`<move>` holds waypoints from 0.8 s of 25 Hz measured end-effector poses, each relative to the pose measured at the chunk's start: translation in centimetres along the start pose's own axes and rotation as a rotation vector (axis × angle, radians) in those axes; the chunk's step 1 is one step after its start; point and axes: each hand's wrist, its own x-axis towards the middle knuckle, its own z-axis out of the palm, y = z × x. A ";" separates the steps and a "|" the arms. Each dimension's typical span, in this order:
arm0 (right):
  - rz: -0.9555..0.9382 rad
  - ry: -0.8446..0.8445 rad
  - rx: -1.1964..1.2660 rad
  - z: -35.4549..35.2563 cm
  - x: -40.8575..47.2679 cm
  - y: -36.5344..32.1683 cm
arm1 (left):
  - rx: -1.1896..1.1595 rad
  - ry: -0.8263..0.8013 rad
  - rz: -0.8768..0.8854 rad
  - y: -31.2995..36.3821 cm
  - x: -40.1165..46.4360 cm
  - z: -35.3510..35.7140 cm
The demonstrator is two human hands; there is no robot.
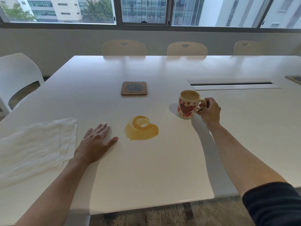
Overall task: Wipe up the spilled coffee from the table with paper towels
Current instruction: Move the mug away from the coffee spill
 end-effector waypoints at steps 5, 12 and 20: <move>0.013 -0.008 0.002 0.4 0.2 0.7 | -0.008 0.004 0.002 0.1 0.0 -0.1; 0.011 0.003 0.017 0.7 0.0 0.8 | -0.013 0.005 -0.004 0.1 -0.2 -0.1; 0.009 -0.030 0.019 0.3 -0.2 0.6 | -0.026 -0.002 0.001 0.1 -0.1 -0.1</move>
